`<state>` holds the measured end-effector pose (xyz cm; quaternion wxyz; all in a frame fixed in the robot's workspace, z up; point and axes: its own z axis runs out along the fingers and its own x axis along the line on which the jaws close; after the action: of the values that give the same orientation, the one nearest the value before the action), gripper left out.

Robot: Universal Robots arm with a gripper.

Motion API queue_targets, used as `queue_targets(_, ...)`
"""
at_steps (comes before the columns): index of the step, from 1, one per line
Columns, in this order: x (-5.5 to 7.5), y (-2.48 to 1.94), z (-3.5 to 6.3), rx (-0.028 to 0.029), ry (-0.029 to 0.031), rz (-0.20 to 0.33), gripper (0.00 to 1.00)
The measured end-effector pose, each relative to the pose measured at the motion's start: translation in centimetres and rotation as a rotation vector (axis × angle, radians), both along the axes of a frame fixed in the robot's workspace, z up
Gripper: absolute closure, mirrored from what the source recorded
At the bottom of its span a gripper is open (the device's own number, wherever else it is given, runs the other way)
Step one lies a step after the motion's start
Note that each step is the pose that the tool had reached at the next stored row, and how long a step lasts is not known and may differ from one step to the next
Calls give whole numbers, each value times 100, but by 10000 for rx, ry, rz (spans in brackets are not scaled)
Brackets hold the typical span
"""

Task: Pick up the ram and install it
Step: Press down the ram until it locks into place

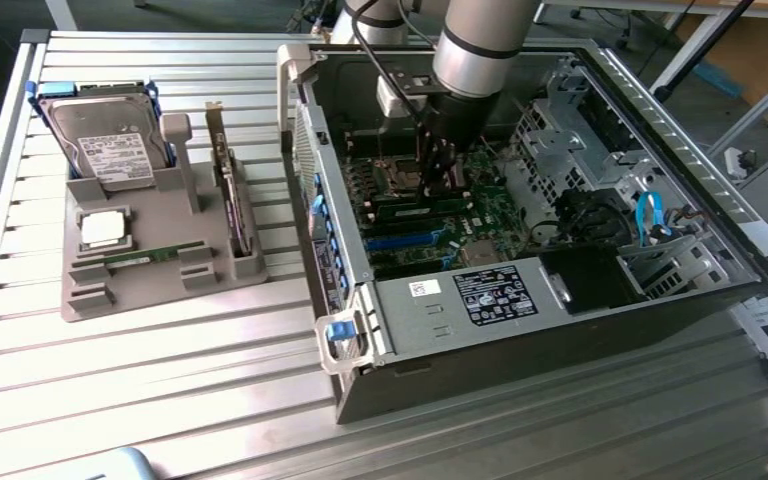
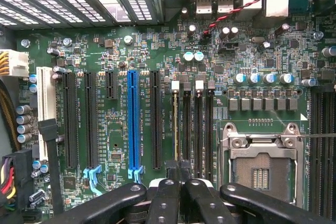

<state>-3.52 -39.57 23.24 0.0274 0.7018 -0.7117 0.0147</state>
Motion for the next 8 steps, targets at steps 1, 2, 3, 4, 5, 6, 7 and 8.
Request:
queue_targets(1, 0, 0, -2, -1, 0, 0, 89)
queue_targets(2, 0, 0, -3, -2, 0, 0, 89)
queue_targets(3, 0, 0, -3, -2, 0, 0, 89)
queue_targets(4, 0, 0, -4, -2, 0, 0, 89)
queue_targets(5, 0, 0, -6, 0, 0, 1, 89)
queue_targets(6, 0, -1, -9, 0, -1, 0, 89)
queue_targets(7, 0, -2, -12, -1, 0, 0, 89)
queue_targets(8, 0, -2, -15, -4, 0, 0, 89)
